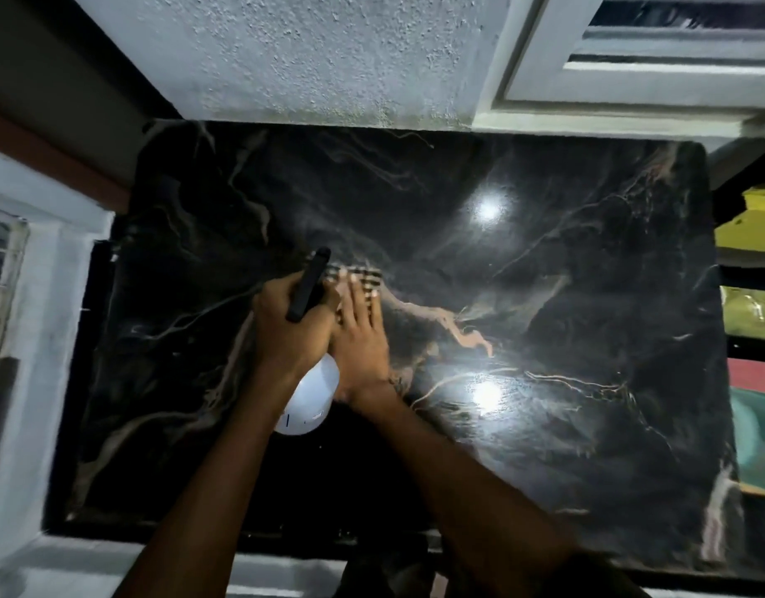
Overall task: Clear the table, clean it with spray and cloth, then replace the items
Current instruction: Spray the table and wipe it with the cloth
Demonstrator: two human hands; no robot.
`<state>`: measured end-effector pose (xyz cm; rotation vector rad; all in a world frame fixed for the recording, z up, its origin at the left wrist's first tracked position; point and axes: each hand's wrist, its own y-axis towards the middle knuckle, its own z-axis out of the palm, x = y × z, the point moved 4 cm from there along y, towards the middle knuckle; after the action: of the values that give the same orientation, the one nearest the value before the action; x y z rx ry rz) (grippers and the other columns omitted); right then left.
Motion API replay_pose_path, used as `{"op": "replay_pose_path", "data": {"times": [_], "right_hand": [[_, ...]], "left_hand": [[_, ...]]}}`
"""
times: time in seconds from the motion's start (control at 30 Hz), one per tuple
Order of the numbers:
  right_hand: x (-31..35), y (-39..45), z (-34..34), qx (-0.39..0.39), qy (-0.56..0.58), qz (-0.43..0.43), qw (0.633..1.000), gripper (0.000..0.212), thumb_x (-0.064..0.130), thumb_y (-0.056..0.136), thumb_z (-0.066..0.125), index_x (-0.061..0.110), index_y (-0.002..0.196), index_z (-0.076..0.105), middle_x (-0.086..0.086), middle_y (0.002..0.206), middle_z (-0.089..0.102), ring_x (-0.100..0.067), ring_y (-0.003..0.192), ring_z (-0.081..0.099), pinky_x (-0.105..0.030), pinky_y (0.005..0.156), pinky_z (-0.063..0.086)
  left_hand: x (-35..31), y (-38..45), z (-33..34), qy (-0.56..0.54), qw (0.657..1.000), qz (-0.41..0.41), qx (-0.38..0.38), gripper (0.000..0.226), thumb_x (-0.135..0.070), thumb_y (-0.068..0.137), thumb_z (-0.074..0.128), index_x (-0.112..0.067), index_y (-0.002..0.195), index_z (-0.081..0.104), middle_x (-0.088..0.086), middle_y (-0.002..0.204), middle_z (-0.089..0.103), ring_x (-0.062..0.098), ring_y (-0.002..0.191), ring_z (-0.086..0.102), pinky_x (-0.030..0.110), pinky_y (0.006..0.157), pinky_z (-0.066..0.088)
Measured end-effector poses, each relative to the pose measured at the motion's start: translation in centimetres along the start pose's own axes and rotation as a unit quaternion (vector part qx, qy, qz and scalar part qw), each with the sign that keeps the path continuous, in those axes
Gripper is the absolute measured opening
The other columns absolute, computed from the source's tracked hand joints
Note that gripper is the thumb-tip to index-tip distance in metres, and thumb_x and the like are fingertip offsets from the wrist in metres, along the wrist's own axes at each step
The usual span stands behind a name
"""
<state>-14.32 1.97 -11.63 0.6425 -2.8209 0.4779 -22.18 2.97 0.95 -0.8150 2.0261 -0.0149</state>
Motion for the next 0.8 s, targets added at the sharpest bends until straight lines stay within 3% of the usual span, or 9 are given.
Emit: {"op": "replay_pose_path", "data": {"times": [0.13,0.2,0.27,0.37,0.43,0.53,0.6,0.7,0.8], "right_hand": [[-0.2,-3.7,1.0,0.008,0.030,-0.077,0.997,0.078,0.057,0.093,0.040,0.026,0.160,0.016,-0.007,0.169,-0.002,-0.023,0.155,-0.010,-0.052,0.124,0.007],[-3.4,-6.8,0.8,0.002,0.024,-0.055,0.998,0.075,0.055,0.094,0.041,0.031,0.160,0.015,-0.004,0.169,0.000,-0.020,0.156,-0.007,-0.052,0.124,0.008],[-7.8,-10.7,0.3,-0.011,0.024,0.002,1.000,0.074,0.053,0.095,0.044,0.033,0.160,0.017,-0.002,0.169,0.001,-0.019,0.156,-0.004,-0.050,0.125,0.007],[-16.6,-17.0,-1.0,-0.041,0.004,0.134,0.990,0.072,0.051,0.094,0.043,0.027,0.159,0.023,-0.007,0.169,0.007,-0.025,0.156,0.004,-0.052,0.124,0.010],[-22.4,-19.8,-2.2,-0.037,0.000,0.242,0.970,0.074,0.054,0.093,0.035,0.022,0.159,0.024,-0.013,0.168,0.010,-0.030,0.155,0.007,-0.054,0.124,0.010],[-26.6,-19.1,-3.1,-0.053,0.043,0.364,0.929,0.081,0.049,0.085,0.036,0.008,0.155,0.027,-0.025,0.164,0.014,-0.039,0.152,0.013,-0.056,0.123,0.010],[-25.5,-16.3,-3.1,-0.082,0.079,0.409,0.905,0.087,0.041,0.079,0.043,-0.005,0.151,0.026,-0.035,0.160,0.014,-0.048,0.150,0.012,-0.055,0.123,0.010],[-18.3,-11.3,-3.0,-0.087,0.065,0.350,0.930,0.089,0.040,0.081,0.041,-0.010,0.152,0.020,-0.035,0.161,0.006,-0.047,0.152,0.002,-0.056,0.124,0.005],[-8.3,-8.7,-1.4,-0.051,0.037,0.171,0.983,0.090,0.044,0.086,0.039,0.006,0.160,0.004,-0.026,0.164,-0.011,-0.038,0.153,-0.015,-0.054,0.125,-0.001]], "left_hand": [[1.6,-1.0,-2.3,0.001,1.000,-0.001,-0.024,0.029,-0.032,0.079,0.076,-0.004,0.079,0.071,0.015,0.076,0.073,0.032,0.078,0.070,0.045,0.073,0.057],[2.2,-1.2,-2.8,0.001,1.000,-0.011,-0.020,0.030,-0.026,0.083,0.077,0.003,0.078,0.070,0.023,0.077,0.071,0.030,0.073,0.068,0.038,0.070,0.057],[2.5,-1.3,-2.8,-0.012,1.000,-0.014,-0.006,0.031,-0.028,0.083,0.076,0.001,0.074,0.070,0.023,0.072,0.071,0.030,0.067,0.068,0.039,0.066,0.057],[1.8,-1.7,-2.2,-0.011,1.000,-0.011,0.007,0.039,-0.046,0.071,0.071,-0.007,0.074,0.069,0.017,0.070,0.072,0.037,0.071,0.070,0.048,0.068,0.057],[1.3,-1.8,-1.8,-0.012,1.000,-0.014,0.018,0.038,-0.056,0.065,0.068,-0.019,0.075,0.070,0.009,0.064,0.071,0.032,0.057,0.065,0.050,0.061,0.056],[0.4,-2.1,-1.3,0.007,0.999,-0.003,0.040,0.024,-0.053,0.072,0.069,-0.029,0.071,0.072,-0.003,0.055,0.067,0.019,0.051,0.063,0.044,0.059,0.059],[0.0,-2.4,-0.8,0.008,0.999,0.000,0.049,0.022,-0.041,0.082,0.073,-0.021,0.073,0.073,-0.006,0.049,0.061,0.012,0.047,0.059,0.038,0.058,0.058],[-0.5,-3.2,0.1,0.003,0.998,0.020,0.060,0.021,-0.026,0.088,0.073,-0.010,0.075,0.072,-0.001,0.055,0.063,0.002,0.041,0.053,0.026,0.053,0.049],[-1.3,-4.3,0.3,0.006,0.995,0.058,0.077,0.021,-0.019,0.090,0.072,-0.005,0.075,0.070,0.010,0.058,0.062,0.003,0.039,0.050,0.018,0.042,0.042]]}}
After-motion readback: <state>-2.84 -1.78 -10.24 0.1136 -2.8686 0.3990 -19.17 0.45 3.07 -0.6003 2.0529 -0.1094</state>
